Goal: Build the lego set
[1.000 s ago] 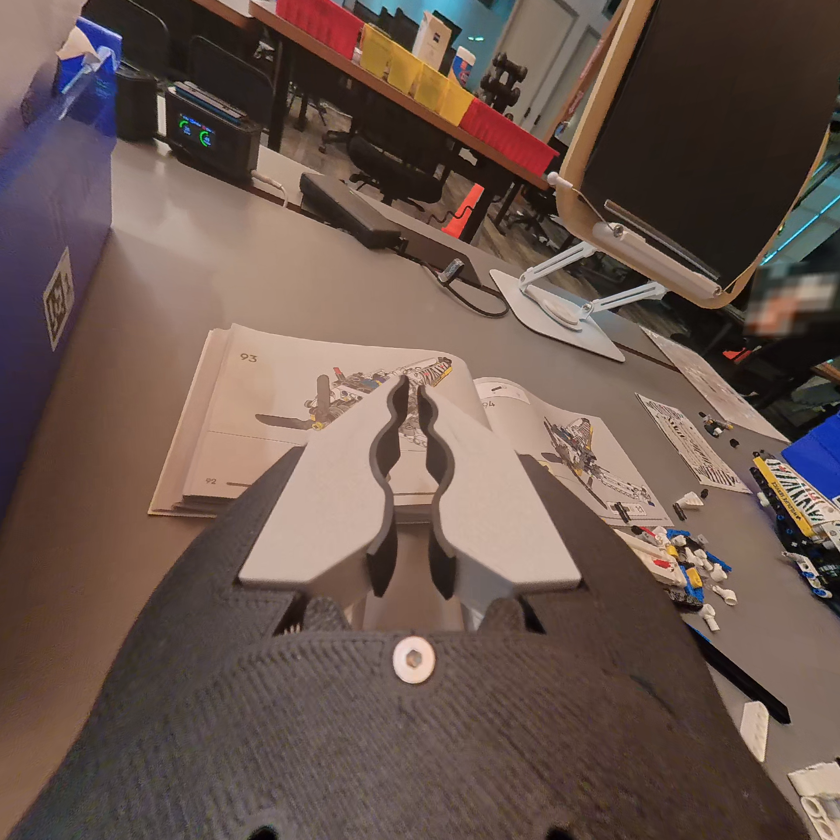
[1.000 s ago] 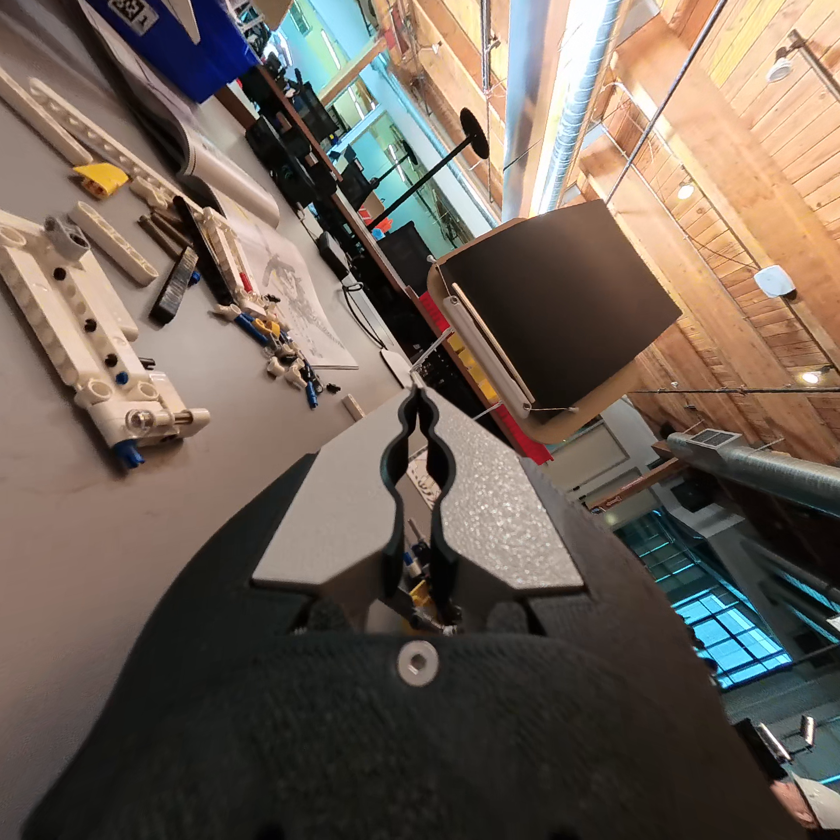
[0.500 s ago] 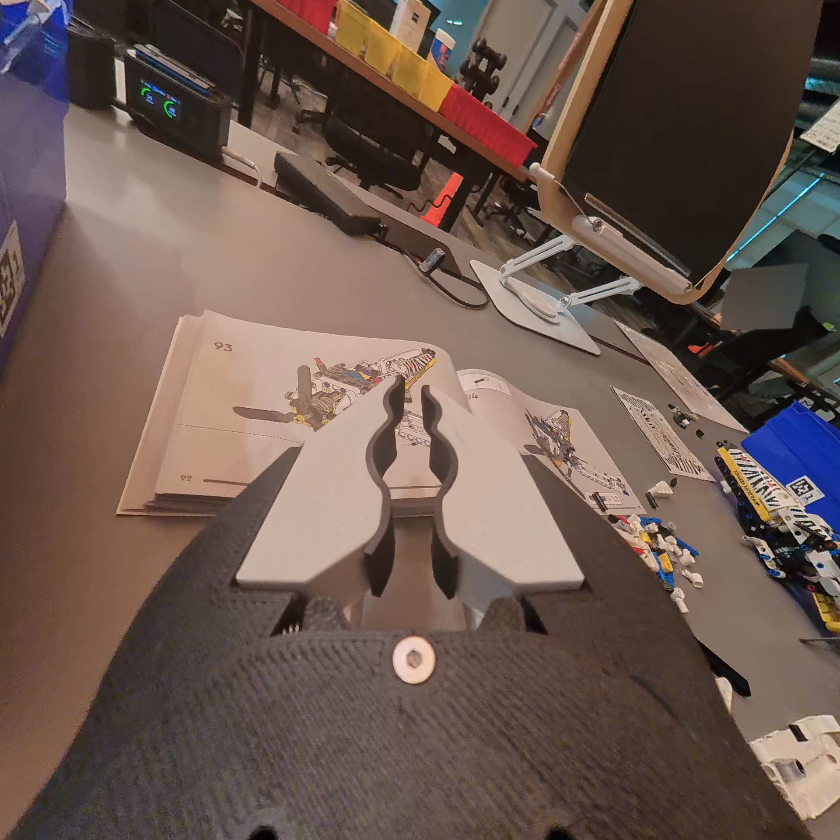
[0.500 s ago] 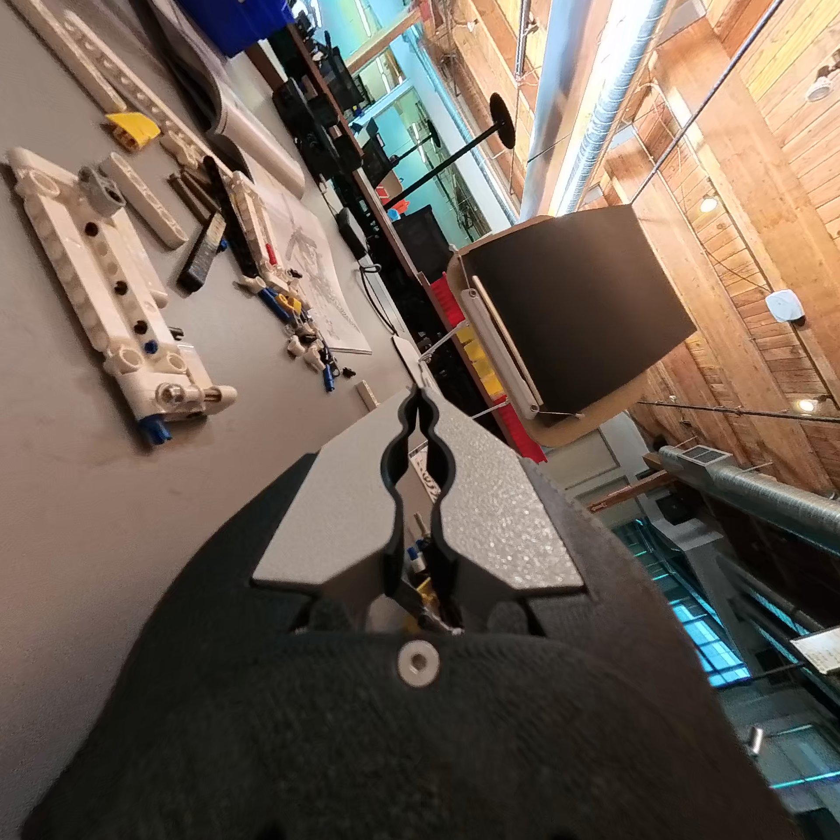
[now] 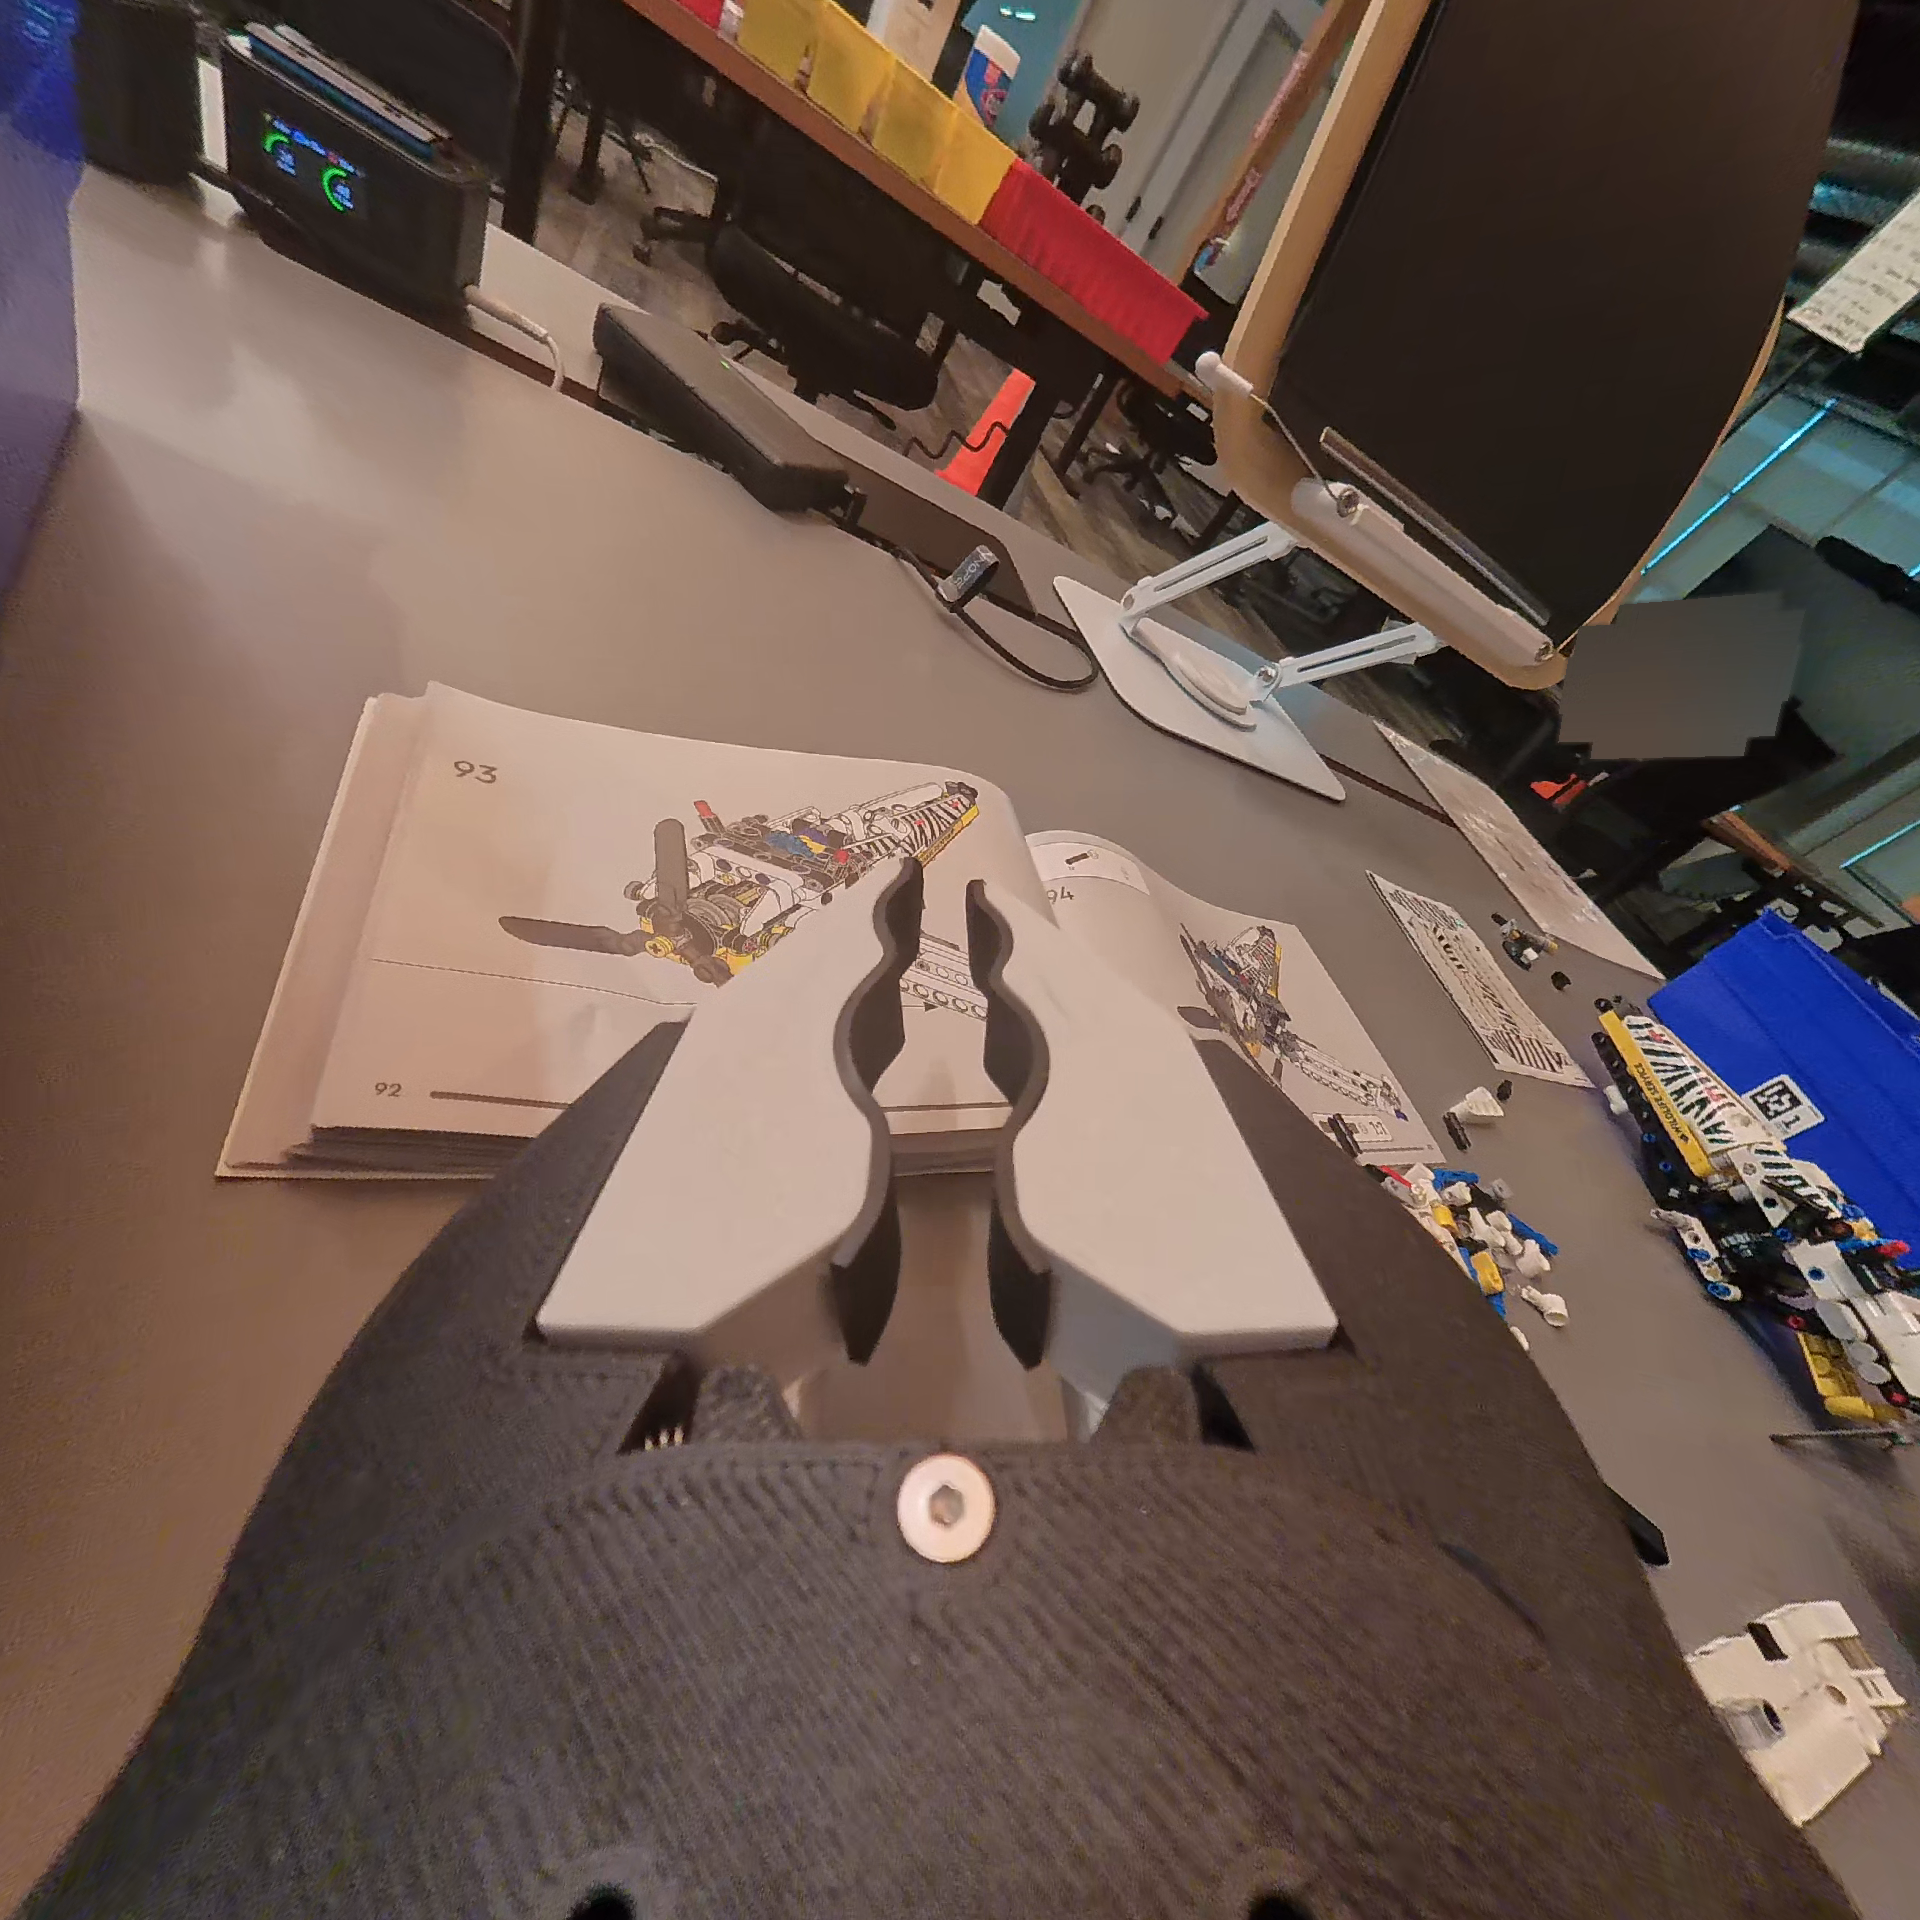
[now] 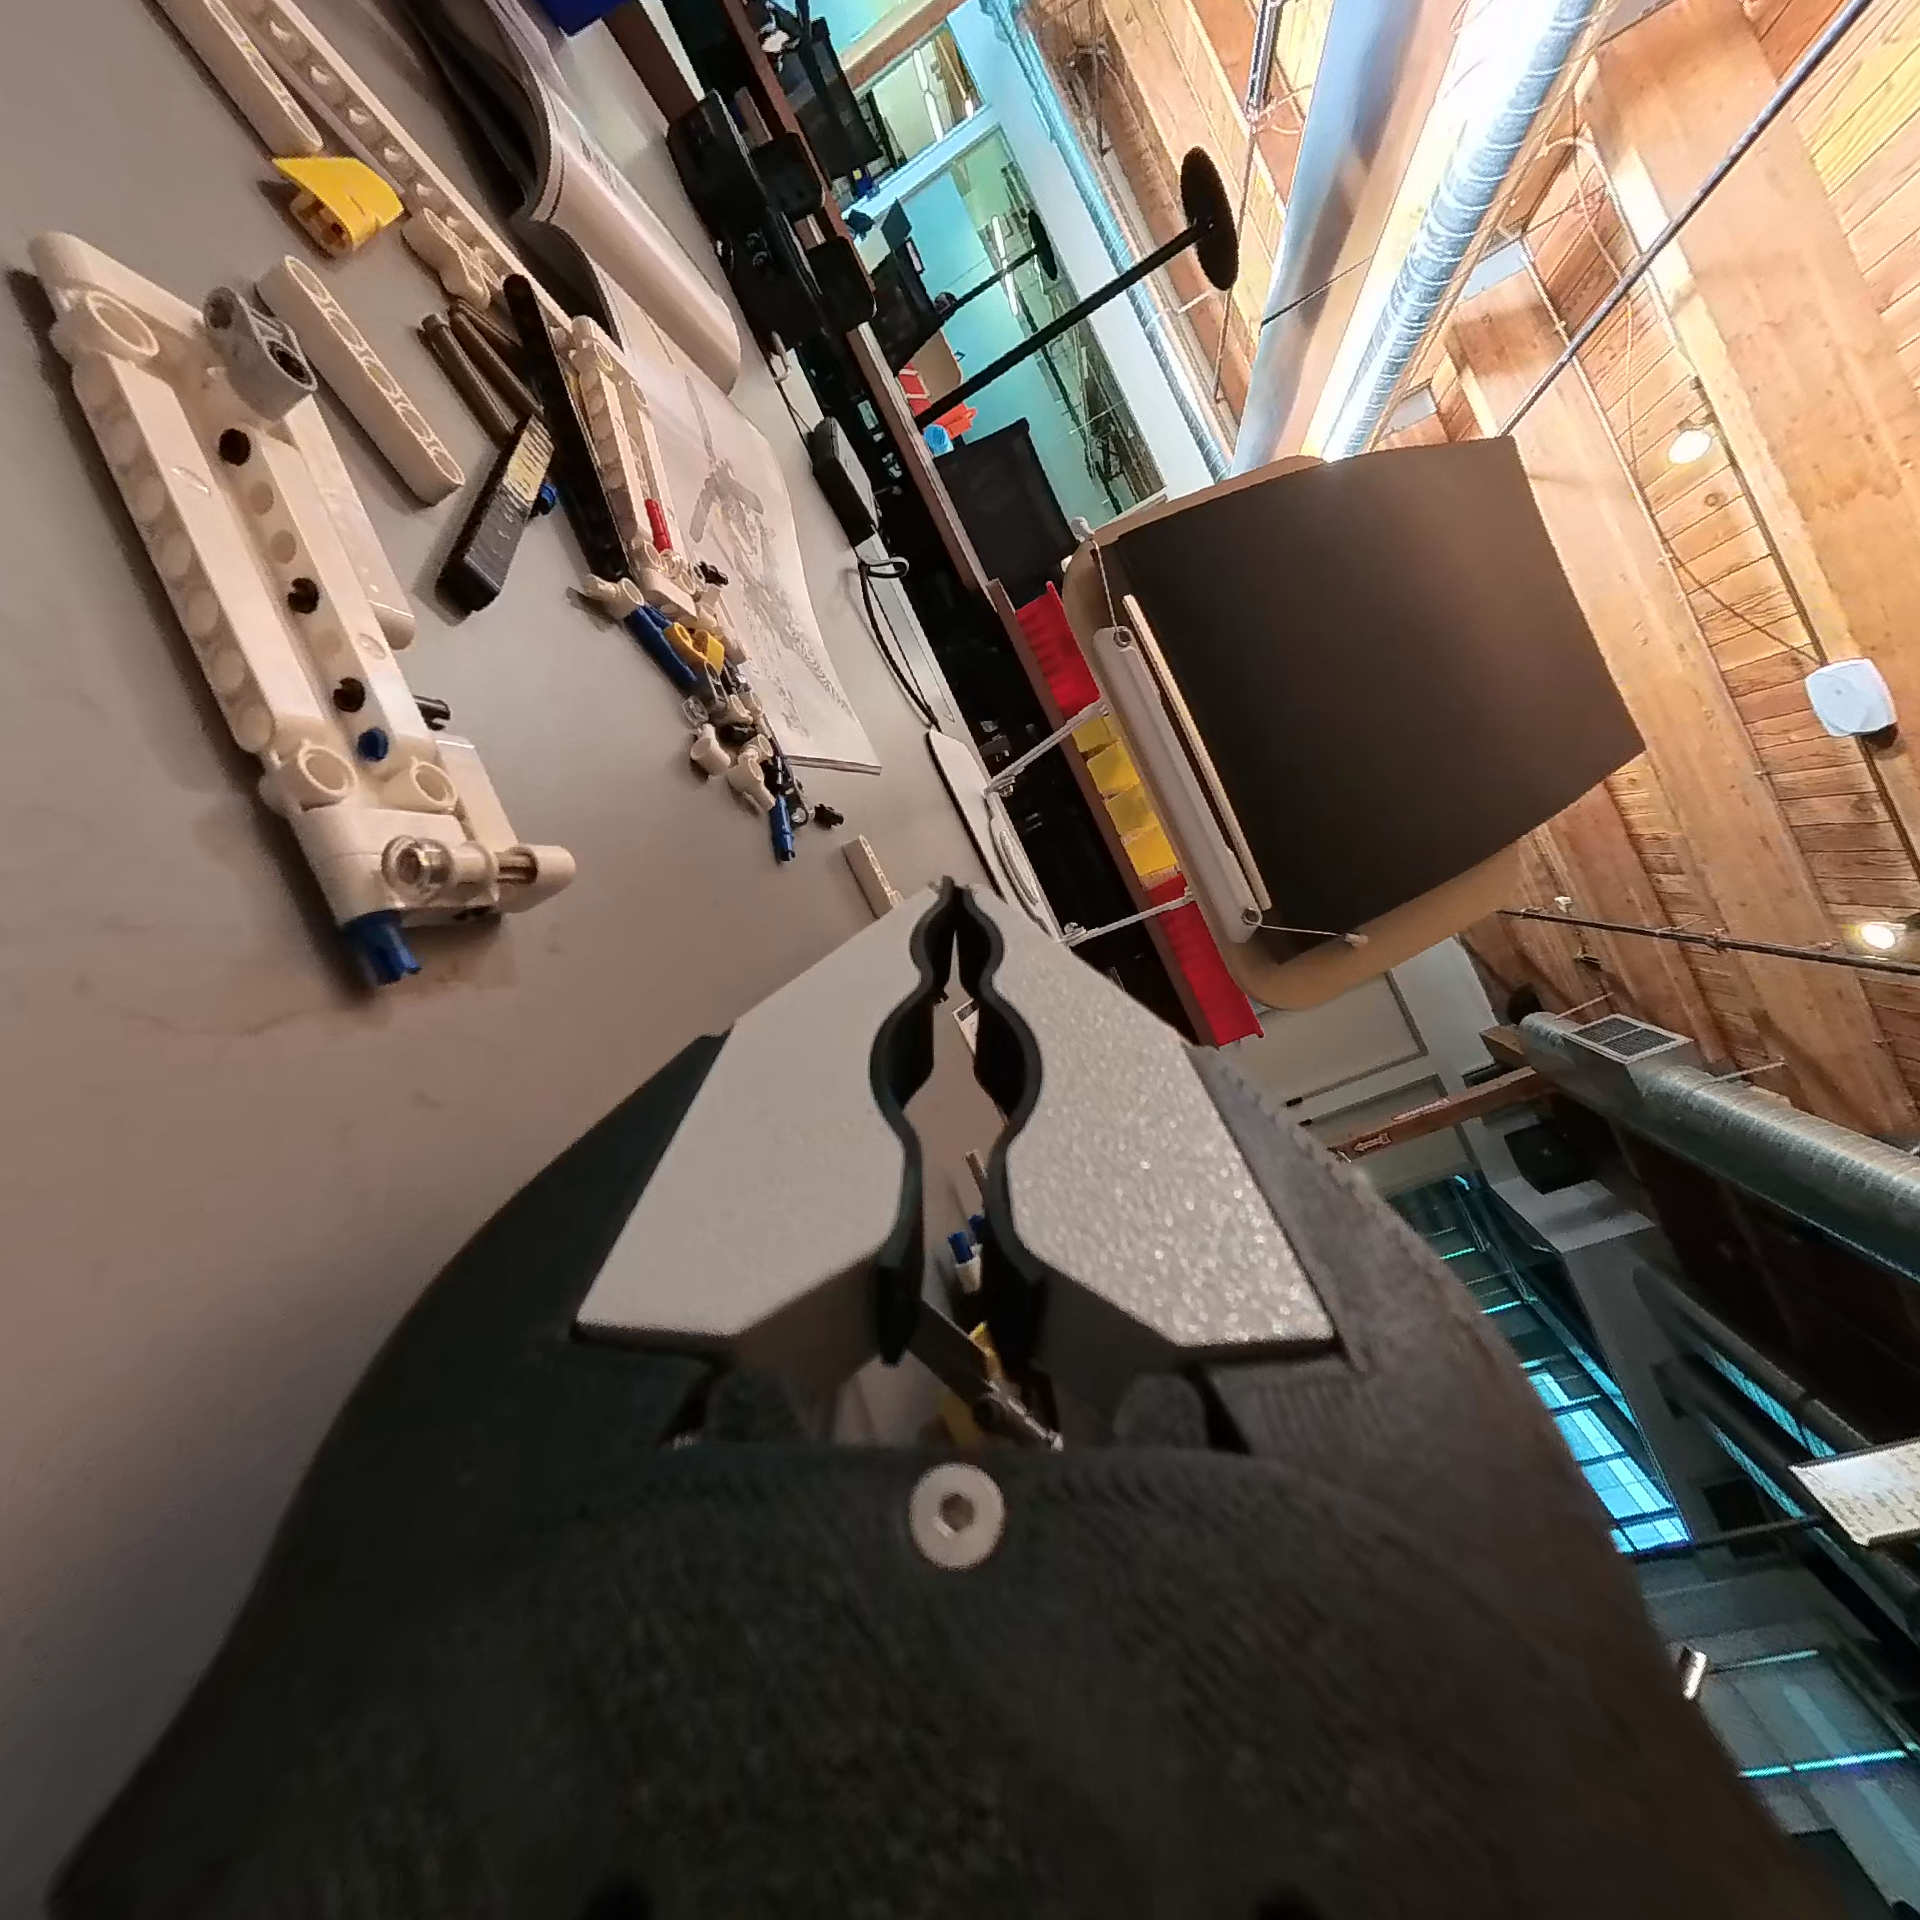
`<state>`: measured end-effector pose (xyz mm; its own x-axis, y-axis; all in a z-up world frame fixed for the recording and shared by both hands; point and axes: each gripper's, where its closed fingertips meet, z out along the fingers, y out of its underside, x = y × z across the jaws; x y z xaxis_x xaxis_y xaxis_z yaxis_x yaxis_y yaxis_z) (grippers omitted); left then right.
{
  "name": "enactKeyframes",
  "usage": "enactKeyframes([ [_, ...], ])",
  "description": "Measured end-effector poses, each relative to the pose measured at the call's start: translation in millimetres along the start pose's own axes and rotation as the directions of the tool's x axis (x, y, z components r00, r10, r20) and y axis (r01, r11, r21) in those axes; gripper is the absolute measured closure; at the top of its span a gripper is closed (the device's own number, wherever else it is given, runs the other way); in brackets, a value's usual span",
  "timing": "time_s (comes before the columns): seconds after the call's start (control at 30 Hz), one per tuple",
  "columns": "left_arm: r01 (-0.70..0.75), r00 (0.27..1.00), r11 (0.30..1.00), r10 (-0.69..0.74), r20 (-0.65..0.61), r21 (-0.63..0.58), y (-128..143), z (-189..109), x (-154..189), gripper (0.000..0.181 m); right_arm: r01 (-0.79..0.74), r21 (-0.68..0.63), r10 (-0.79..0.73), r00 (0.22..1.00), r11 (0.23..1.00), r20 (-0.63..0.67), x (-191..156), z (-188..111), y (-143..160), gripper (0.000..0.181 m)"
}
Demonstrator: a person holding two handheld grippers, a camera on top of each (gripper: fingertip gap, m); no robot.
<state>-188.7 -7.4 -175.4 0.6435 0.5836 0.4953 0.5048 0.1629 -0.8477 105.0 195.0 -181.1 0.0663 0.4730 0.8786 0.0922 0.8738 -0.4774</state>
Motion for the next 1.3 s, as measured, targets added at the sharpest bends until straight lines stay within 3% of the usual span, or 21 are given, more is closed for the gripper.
enactKeyframes([
  [0.77, 0.010, 1.000, 1.000, -0.010, -0.009, -0.004, 1, 0, 1, 0.173, -0.002, 0.000, 0.002, 1.000, 1.000, -0.005, 1, 0, 0, 0.181],
  [0.9, 0.013, 1.000, 1.000, -0.013, -0.009, -0.006, 1, 0, 0, 0.173, -0.118, 0.057, 0.123, 0.988, 0.991, -0.090, 25, -8, -5, 0.181],
  [1.0, 0.019, 1.000, 1.000, -0.019, -0.009, -0.005, 1, 0, 0, 0.173, -0.344, 0.095, 0.356, 0.913, 0.934, -0.201, 66, -18, -1, 0.181],
  [1.13, 0.025, 1.000, 1.000, -0.025, -0.012, -0.001, 0, 0, -1, 0.173, -0.484, 0.117, 0.493, 0.802, 0.867, -0.338, 126, -43, 16, 0.181],
  [1.2, 0.025, 1.000, 1.000, -0.025, -0.014, -0.004, 1, 0, 0, 0.172, -0.600, 0.073, 0.581, 0.728, 0.797, -0.364, 142, -51, 42, 0.181],
  [1.3, 0.027, 1.000, 1.000, -0.027, -0.016, -0.005, 1, 0, 0, 0.172, -0.756, -0.089, 0.668, 0.622, 0.649, -0.409, 137, -57, 97, 0.178],
])
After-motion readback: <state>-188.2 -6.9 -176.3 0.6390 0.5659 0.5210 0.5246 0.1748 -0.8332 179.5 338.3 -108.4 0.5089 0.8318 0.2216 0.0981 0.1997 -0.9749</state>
